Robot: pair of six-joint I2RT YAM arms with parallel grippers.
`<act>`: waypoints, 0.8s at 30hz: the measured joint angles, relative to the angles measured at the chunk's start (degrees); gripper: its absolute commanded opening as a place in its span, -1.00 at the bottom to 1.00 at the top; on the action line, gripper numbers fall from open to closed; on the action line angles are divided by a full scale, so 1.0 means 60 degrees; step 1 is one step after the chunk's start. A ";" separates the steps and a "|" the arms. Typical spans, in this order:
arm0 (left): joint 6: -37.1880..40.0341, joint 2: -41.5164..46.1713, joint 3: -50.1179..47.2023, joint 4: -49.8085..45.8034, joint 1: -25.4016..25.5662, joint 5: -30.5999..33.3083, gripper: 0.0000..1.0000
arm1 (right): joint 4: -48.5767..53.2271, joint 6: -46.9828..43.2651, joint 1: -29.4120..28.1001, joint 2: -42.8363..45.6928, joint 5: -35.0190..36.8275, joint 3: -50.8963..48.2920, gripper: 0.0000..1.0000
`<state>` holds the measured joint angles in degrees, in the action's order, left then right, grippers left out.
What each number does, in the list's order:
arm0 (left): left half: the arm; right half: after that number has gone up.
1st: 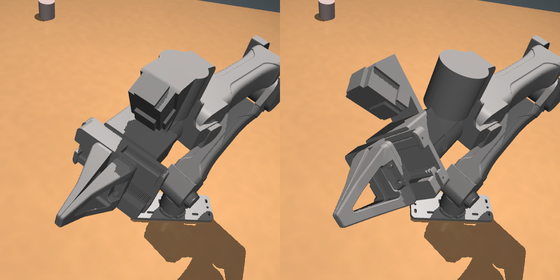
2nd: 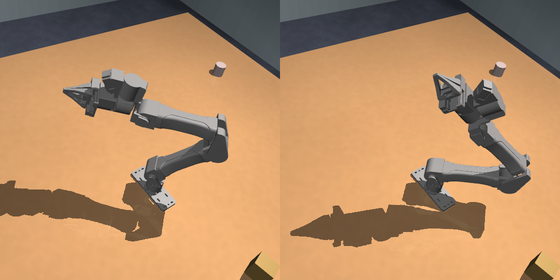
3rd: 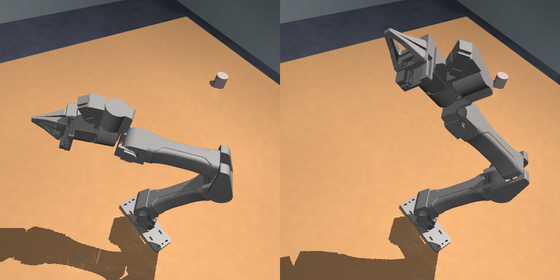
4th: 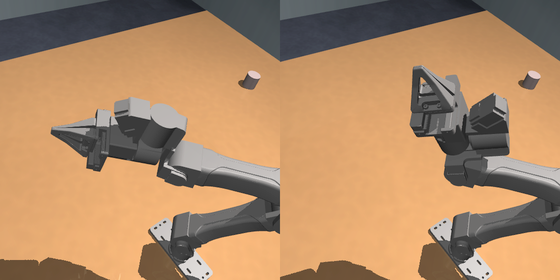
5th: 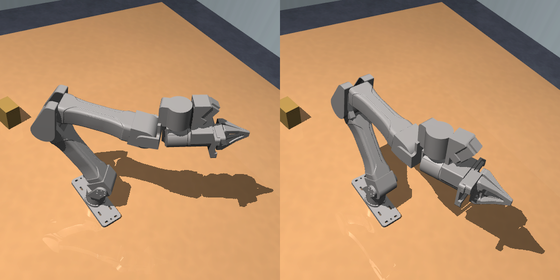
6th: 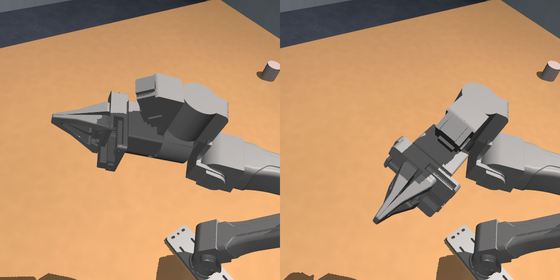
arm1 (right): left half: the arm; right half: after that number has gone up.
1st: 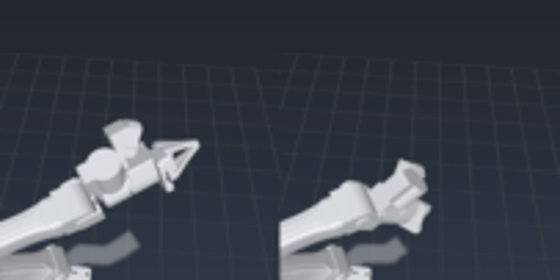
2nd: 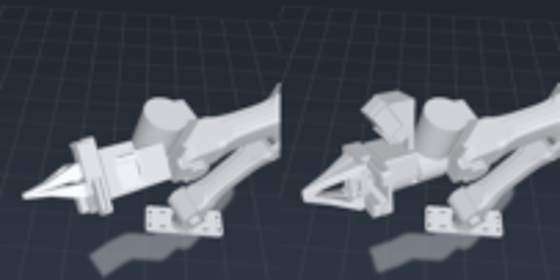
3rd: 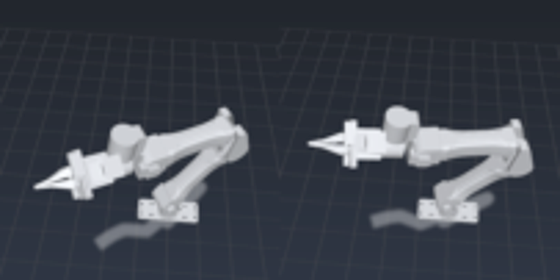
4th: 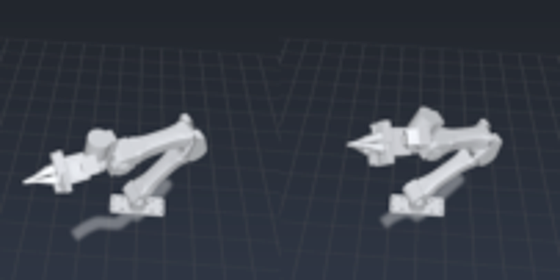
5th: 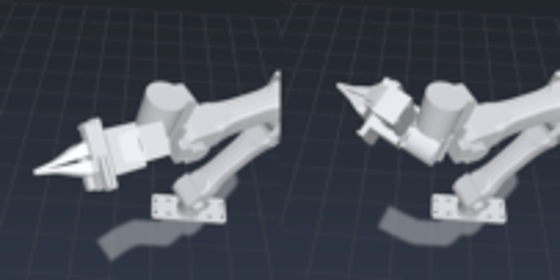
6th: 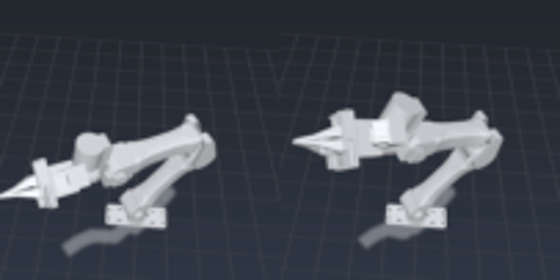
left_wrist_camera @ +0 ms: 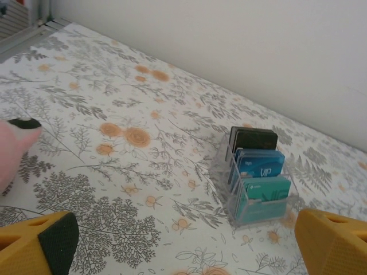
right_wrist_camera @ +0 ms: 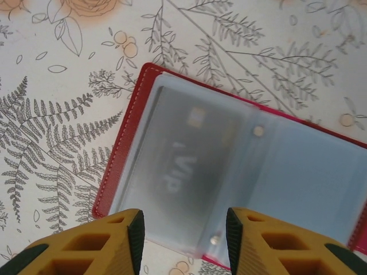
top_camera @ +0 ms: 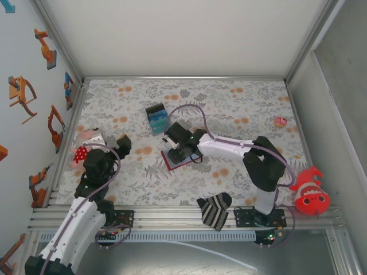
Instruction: Take the credit cards out of the card holder
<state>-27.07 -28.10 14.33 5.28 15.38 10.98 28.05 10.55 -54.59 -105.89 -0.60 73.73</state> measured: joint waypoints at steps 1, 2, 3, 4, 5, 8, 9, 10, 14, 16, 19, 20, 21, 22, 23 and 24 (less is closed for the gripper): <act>-0.0106 0.0197 -0.0011 -0.0076 0.0004 0.0098 0.94 | 0.0051 -0.0015 -0.0047 -0.0124 -0.0011 0.0102 -0.15; -0.0182 0.0364 -0.0036 -0.0124 0.0004 0.0175 0.94 | 0.0109 -0.0015 -0.0087 -0.0240 -0.0011 0.0204 -0.15; -0.0273 0.0543 -0.0080 -0.0175 0.0004 0.0248 0.94 | 0.0178 -0.0025 -0.0131 -0.0379 -0.0011 0.0328 -0.14; -0.0393 0.0714 -0.0131 -0.0233 0.0004 0.0331 0.94 | 0.0211 -0.0040 -0.0164 -0.0499 -0.0015 0.0412 -0.12; -0.0535 0.0852 -0.0171 -0.0328 0.0004 0.0437 0.94 | 0.0237 -0.0044 -0.0189 -0.0605 -0.0015 0.0481 -0.10; -0.1005 0.1158 -0.0248 -0.0805 0.0004 0.0831 0.94 | 0.0357 -0.0098 -0.0262 -0.0871 -0.0051 0.0608 0.04; -0.1155 0.1235 -0.0251 -0.0998 0.0004 0.0962 0.94 | 0.0372 -0.0124 -0.0288 -0.0929 -0.0062 0.0627 0.09; -0.1253 0.1293 -0.0251 -0.1151 0.0004 0.1049 0.94 | 0.0408 -0.0142 -0.0299 -0.0980 -0.0080 0.0645 0.13; -0.1588 0.1330 -0.0251 -0.1559 0.0004 0.1246 0.94 | 0.0477 -0.0215 -0.0313 -0.1107 -0.0168 0.0656 0.22; -0.1774 0.1275 -0.0248 -0.1705 0.0004 0.1286 0.94 | 0.0517 -0.0219 -0.0310 -0.1158 -0.0222 0.0656 0.23; -0.1993 0.1049 -0.0211 -0.1865 0.0004 0.1392 0.94 | 0.0535 -0.0222 -0.0310 -0.1202 -0.0233 0.0656 0.23; -0.2029 0.0943 -0.0193 -0.1909 0.0004 0.1402 0.94 | 0.0535 -0.0219 -0.0310 -0.1209 -0.0229 0.0656 0.22; -0.2080 0.0823 -0.0153 -0.1967 0.0004 0.1421 0.94 | 0.0535 -0.0219 -0.0310 -0.1217 -0.0222 0.0656 0.22; -0.2113 0.0725 -0.0120 -0.2000 0.0004 0.1421 0.94 | 0.0532 -0.0215 -0.0310 -0.1228 -0.0211 0.0656 0.21; -0.2138 0.0630 -0.0073 -0.2047 0.0004 0.1421 0.94 | 0.0532 -0.0211 -0.0310 -0.1246 -0.0197 0.0656 0.20; -0.2160 0.0539 -0.0018 -0.2073 0.0004 0.1421 0.94 | 0.0528 -0.0193 -0.0310 -0.1260 -0.0153 0.0656 0.18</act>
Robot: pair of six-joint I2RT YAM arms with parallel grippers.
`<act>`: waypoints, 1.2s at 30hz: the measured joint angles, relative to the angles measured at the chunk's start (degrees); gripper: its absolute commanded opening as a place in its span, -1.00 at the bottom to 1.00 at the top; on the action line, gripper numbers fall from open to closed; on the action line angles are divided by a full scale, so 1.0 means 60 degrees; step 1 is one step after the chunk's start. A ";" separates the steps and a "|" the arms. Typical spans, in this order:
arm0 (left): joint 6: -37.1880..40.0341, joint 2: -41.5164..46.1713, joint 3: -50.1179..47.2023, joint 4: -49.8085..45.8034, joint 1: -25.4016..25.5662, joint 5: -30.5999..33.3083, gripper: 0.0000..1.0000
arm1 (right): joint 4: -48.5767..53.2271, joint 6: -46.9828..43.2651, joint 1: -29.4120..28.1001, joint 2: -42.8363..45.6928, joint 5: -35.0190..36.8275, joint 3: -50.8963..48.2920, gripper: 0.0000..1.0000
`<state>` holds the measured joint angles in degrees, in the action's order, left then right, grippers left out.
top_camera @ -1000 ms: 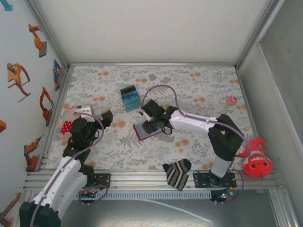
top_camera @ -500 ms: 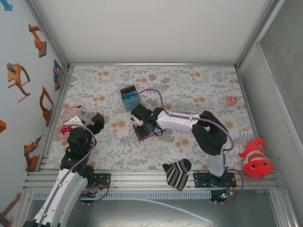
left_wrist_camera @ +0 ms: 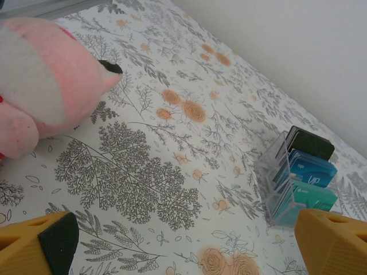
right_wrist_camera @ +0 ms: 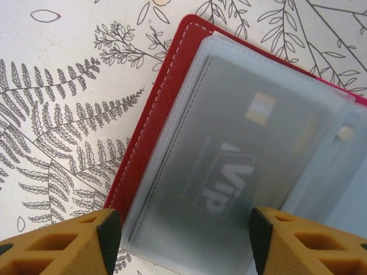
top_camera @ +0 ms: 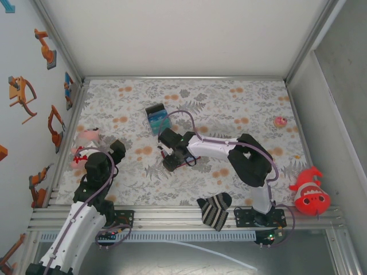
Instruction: Take the credit cards out of the card holder
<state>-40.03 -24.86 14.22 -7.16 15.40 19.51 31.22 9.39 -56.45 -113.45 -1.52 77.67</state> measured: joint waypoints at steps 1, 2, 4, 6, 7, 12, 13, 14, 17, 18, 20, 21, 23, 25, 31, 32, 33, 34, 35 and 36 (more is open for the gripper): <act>-0.0025 -0.0076 0.0051 -0.0015 0.0000 -0.0004 0.94 | -0.0007 0.0011 0.0000 -0.0007 0.0040 0.0000 0.15; -0.0036 -0.0127 0.0095 -0.0029 0.0000 -0.0004 0.94 | -0.0011 0.0018 0.0000 -0.0018 0.0080 0.0000 0.13; -0.0040 -0.0208 0.0178 -0.0033 0.0000 -0.0004 0.94 | -0.0029 0.0047 -0.0004 -0.0022 0.0168 0.0000 0.06; -0.0036 -0.0248 0.0259 -0.0040 0.0000 -0.0011 0.94 | -0.0040 0.0080 0.0000 -0.0022 0.0229 -0.0004 -0.02; -0.0040 -0.0251 0.0288 -0.0044 0.0000 -0.0018 0.94 | -0.0044 0.0109 0.0000 -0.0022 0.0255 -0.0004 -0.05; -0.0036 -0.0266 0.0510 -0.0127 0.0000 -0.0076 0.94 | -0.0102 0.0186 0.0000 -0.0022 0.0401 -0.0004 -0.27; -0.0033 -0.0277 0.0561 -0.0157 0.0000 -0.0102 0.94 | -0.0106 0.0208 0.0000 -0.0022 0.0415 -0.0004 -0.30; -0.0033 -0.0306 0.0616 -0.0193 0.0000 -0.0117 0.94 | -0.0106 0.0211 0.0000 -0.0022 0.0437 -0.0004 -0.33; -0.0025 -0.0448 0.0790 -0.0302 0.0000 -0.0193 0.94 | -0.0117 0.0219 0.0000 -0.0022 0.0448 -0.0004 -0.39; -0.0022 -0.0514 0.0841 -0.0321 0.0000 -0.0226 0.94 | -0.0131 0.0219 0.0000 -0.0022 0.0448 -0.0004 -0.36; 0.0004 -0.0641 0.0936 -0.0353 0.0036 -0.0295 0.94 | -0.0168 0.0211 0.0004 -0.0022 0.0444 -0.0004 -0.24; 0.0011 -0.0703 0.0962 -0.0346 0.0062 -0.0357 0.94 | -0.0189 0.0219 0.0004 -0.0022 0.0441 -0.0004 -0.17; 0.0040 -0.0816 0.0991 -0.0342 0.0127 -0.0481 0.94 | -0.0226 0.0211 0.0004 -0.0022 0.0441 -0.0004 -0.03; 0.0047 -0.0933 0.0994 -0.0310 0.0197 -0.0583 0.94 | -0.0273 0.0200 0.0004 -0.0022 0.0441 -0.0007 0.04; 0.0175 -0.1548 0.1300 -0.0273 0.0579 -0.0692 0.93 | -0.0361 0.0219 0.0011 -0.0022 0.0342 -0.0069 0.11; 0.0211 -0.1661 0.1388 -0.0259 0.0663 -0.0688 0.94 | -0.0364 0.0219 0.0011 -0.0022 0.0324 -0.0080 0.11; 0.0237 -0.1759 0.1457 -0.0233 0.0743 -0.0688 0.94 | -0.0386 0.0219 0.0011 -0.0022 0.0324 -0.0098 0.10; 0.0277 -0.1869 0.1530 -0.0208 0.0834 -0.0685 0.93 | -0.0401 0.0219 0.0011 -0.0022 0.0324 -0.0106 0.10; 0.0310 -0.1989 0.1592 -0.0164 0.0922 -0.0685 0.94 | -0.0419 0.0219 0.0011 -0.0022 0.0328 -0.0120 0.08; 0.0328 -0.2102 0.1639 -0.0113 0.1002 -0.0685 0.93 | -0.0433 0.0219 0.0011 -0.0022 0.0324 -0.0124 0.07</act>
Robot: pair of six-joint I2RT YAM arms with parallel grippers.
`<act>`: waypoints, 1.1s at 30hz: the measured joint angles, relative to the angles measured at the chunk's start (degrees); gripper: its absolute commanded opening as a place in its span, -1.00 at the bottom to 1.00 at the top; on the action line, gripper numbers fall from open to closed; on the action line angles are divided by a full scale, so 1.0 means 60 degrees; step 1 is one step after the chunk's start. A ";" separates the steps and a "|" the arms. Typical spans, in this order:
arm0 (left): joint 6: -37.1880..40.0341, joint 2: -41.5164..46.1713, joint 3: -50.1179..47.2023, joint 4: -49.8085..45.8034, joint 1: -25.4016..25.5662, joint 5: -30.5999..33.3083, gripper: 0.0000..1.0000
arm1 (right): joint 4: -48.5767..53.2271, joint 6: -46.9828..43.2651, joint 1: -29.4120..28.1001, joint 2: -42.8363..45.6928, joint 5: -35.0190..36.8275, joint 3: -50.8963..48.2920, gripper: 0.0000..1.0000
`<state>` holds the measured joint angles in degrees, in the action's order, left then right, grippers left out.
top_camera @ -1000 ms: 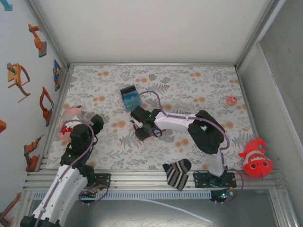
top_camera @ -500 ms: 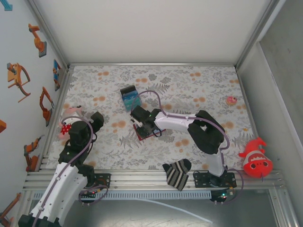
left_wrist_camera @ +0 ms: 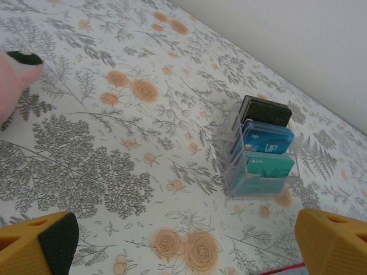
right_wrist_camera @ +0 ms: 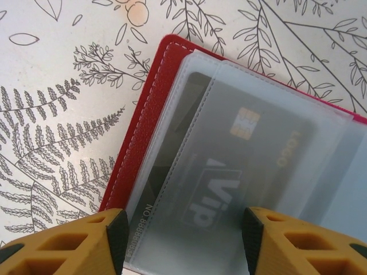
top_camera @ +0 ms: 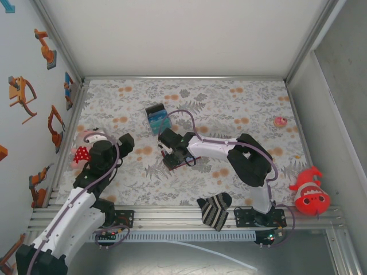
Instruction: Take the credit cards out of the card holder
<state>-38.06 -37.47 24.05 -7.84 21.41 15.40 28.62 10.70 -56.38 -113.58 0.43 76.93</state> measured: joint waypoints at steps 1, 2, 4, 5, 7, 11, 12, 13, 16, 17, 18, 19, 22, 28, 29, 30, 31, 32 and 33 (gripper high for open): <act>0.0029 -0.0127 0.0051 0.0036 0.0080 0.0000 0.94 | -0.0025 0.0000 0.0007 0.0000 0.0000 -0.0007 0.03; 0.0047 -0.0248 0.0087 0.0095 0.0153 -0.0004 0.94 | -0.0066 0.0007 0.0015 0.0000 -0.0004 -0.0018 -0.01; 0.0073 -0.0463 0.0164 0.0171 0.0262 -0.0004 0.94 | -0.0182 0.0011 0.0036 0.0000 -0.0062 -0.0066 -0.07; 0.0095 -0.0565 0.0219 0.0178 0.0310 -0.0004 0.94 | -0.0229 0.0011 0.0055 0.0004 -0.0095 -0.0084 -0.09; 0.0146 -0.0732 0.0317 0.0244 0.0368 -0.0007 0.94 | -0.0379 0.0007 0.0098 0.0011 -0.0146 -0.0135 -0.16; 0.0259 -0.0878 0.0477 0.0361 0.0448 -0.0036 0.94 | -0.0597 0.0011 0.0211 0.0084 -0.0229 -0.0284 -0.28; 0.0273 -0.0885 0.0503 0.0379 0.0470 -0.0040 0.94 | -0.0641 0.0011 0.0240 0.0102 -0.0255 -0.0317 -0.33; 0.0288 -0.0889 0.0535 0.0379 0.0492 -0.0044 0.94 | -0.0674 0.0018 0.0270 0.0113 -0.0295 -0.0346 -0.39; 0.0342 -0.0892 0.0583 0.0404 0.0539 -0.0066 0.94 | -0.0750 0.0022 0.0357 0.0146 -0.0430 -0.0401 -0.50; 0.0353 -0.0892 0.0597 0.0404 0.0554 -0.0069 0.93 | -0.0794 0.0022 0.0379 0.0168 -0.0466 -0.0441 -0.54; 0.0368 -0.0892 0.0605 0.0404 0.0568 -0.0073 0.94 | -0.0834 0.0018 0.0390 0.0186 -0.0503 -0.0474 -0.57; 0.0379 -0.0889 0.0616 0.0404 0.0583 -0.0073 0.94 | -0.0867 0.0015 0.0404 0.0200 -0.0546 -0.0499 -0.59; 0.0382 -0.0874 0.0634 0.0401 0.0634 -0.0073 0.94 | -0.0940 0.0004 0.0433 0.0248 -0.0812 -0.0576 -0.64; 0.0379 -0.0860 0.0645 0.0408 0.0940 -0.0029 0.94 | -0.0969 -0.0004 0.0430 0.0408 -0.1679 -0.0809 -0.67; 0.0379 -0.0863 0.0645 0.0419 0.1005 -0.0011 0.94 | -0.0965 0.0000 0.0430 0.0441 -0.1734 -0.0845 -0.64; 0.0379 -0.0871 0.0645 0.0437 0.1067 0.0011 0.94 | -0.0962 -0.0004 0.0430 0.0484 -0.1756 -0.0889 -0.60; 0.0379 -0.0892 0.0645 0.0463 0.1137 0.0033 0.94 | -0.0954 0.0000 0.0430 0.0528 -0.1745 -0.0925 -0.57; 0.0379 -0.0918 0.0645 0.0492 0.1191 0.0047 0.93 | -0.0929 0.0025 0.0430 0.0561 -0.1708 -0.0940 -0.52; 0.0379 -0.0962 0.0645 0.0525 0.1246 0.0073 0.94 | -0.0903 0.0044 0.0430 0.0583 -0.1643 -0.0940 -0.48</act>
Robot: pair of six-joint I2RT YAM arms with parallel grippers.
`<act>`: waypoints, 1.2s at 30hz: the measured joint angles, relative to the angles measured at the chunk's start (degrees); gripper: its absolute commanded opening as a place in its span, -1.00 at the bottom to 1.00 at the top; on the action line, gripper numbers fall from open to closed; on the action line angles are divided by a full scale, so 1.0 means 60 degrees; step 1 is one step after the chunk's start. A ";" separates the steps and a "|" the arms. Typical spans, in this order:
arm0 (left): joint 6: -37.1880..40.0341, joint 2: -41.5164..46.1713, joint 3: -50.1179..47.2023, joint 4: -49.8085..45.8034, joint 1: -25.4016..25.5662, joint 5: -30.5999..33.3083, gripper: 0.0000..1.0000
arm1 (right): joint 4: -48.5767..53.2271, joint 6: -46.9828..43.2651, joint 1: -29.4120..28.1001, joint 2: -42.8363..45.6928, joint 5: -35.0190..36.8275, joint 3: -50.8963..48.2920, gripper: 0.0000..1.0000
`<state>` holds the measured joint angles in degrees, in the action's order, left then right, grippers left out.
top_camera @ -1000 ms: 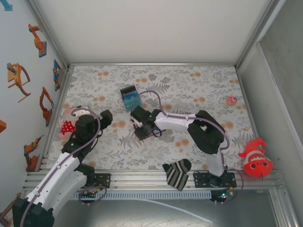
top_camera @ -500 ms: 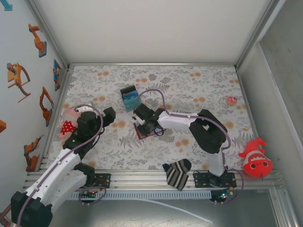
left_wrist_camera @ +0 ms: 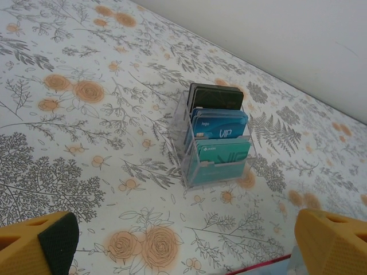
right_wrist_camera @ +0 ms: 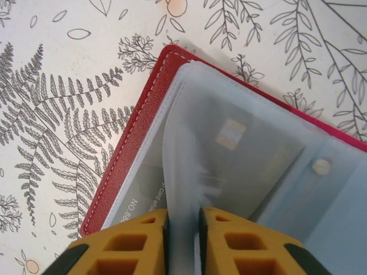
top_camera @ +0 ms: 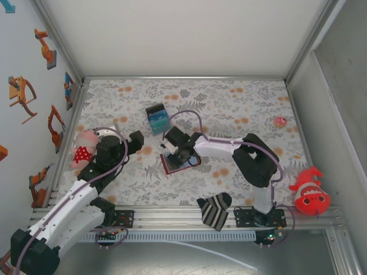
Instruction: Take the credit cards out of the card holder
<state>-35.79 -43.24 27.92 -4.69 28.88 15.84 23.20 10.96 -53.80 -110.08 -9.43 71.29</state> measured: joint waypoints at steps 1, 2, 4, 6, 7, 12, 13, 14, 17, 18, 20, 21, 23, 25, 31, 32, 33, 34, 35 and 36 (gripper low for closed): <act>0.0004 -0.0055 0.0000 0.0033 0.0033 0.0011 0.94 | 0.0018 0.0025 0.0000 0.0036 0.0098 -0.0007 -0.47; 0.0004 -0.0109 0.0000 0.0062 0.0069 0.0025 0.94 | 0.0044 0.0076 0.0000 0.0069 0.0226 -0.0007 -0.46; 0.0055 -0.0240 0.0000 0.0138 0.0127 0.0033 0.94 | 0.0080 0.0186 0.0000 0.0142 0.0495 -0.0007 -0.40; 0.0157 -0.0346 0.0000 0.0233 0.0171 0.0029 0.93 | 0.0084 0.0324 0.0000 0.0219 0.0758 -0.0025 -0.33; 0.0222 -0.0397 0.0000 0.0288 0.0193 0.0018 0.94 | 0.0069 0.0393 0.0000 0.0284 0.0882 -0.0066 -0.31; 0.0601 -0.0732 0.0000 0.0495 0.0368 -0.0029 0.94 | 0.0066 0.0688 0.0033 0.0637 0.1392 -0.0342 -0.31; 0.0667 -0.0816 0.0000 0.0514 0.0423 -0.0036 0.93 | 0.0055 0.0750 0.0055 0.0696 0.1490 -0.0393 -0.30; 0.0769 -0.0929 0.0000 0.0535 0.0503 -0.0029 0.94 | 0.0047 0.0827 0.0091 0.0761 0.1563 -0.0452 -0.30; 0.1042 -0.1279 0.0000 0.0616 0.0852 0.0084 0.94 | -0.0004 0.1049 0.0277 0.0987 0.1785 -0.0696 -0.28; 0.1151 -0.1417 0.0000 0.0637 0.1024 0.0175 0.94 | -0.0033 0.1122 0.0357 0.1086 0.1840 -0.0812 -0.28; 0.1344 -0.1668 0.0000 0.0670 0.1351 0.0353 0.94 | -0.0033 0.1271 0.0525 0.1297 0.1923 -0.1027 -0.28; 0.1446 -0.1840 0.0000 0.0688 0.1559 0.0477 0.94 | -0.0047 0.1341 0.0627 0.1399 0.1960 -0.1129 -0.28; 0.1617 -0.2135 0.0000 0.0718 0.1894 0.0692 0.93 | -0.0066 0.1475 0.0805 0.1541 0.1989 -0.1260 -0.28; 0.1759 -0.2437 0.0004 0.0747 0.2211 0.0889 0.94 | -0.0127 0.1617 0.0987 0.1639 0.1982 -0.1388 -0.28; 0.1953 -0.3472 0.0040 0.0816 0.2830 0.1220 0.93 | -0.0178 0.1967 0.1585 0.1916 0.1916 -0.1814 -0.33; 0.1953 -0.3668 0.0055 0.0816 0.2929 0.1249 0.94 | -0.0178 0.2014 0.1694 0.1985 0.1891 -0.1861 -0.35; 0.1956 -0.3858 0.0080 0.0805 0.3038 0.1286 0.94 | -0.0175 0.2084 0.1800 0.2069 0.1832 -0.1891 -0.36; 0.1956 -0.4025 0.0106 0.0805 0.3147 0.1308 0.93 | -0.0175 0.2124 0.1891 0.2138 0.1789 -0.1902 -0.36; 0.1956 -0.4193 0.0149 0.0790 0.3257 0.1337 0.94 | -0.0178 0.2186 0.1993 0.2222 0.1723 -0.1902 -0.37; 0.1956 -0.4390 0.0208 0.0790 0.3384 0.1377 0.94 | -0.0189 0.2218 0.2084 0.2302 0.1661 -0.1902 -0.37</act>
<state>-24.05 -69.58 29.17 0.05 49.19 24.10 22.06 24.27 -41.30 -96.27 0.54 59.88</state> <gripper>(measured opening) 0.967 0.319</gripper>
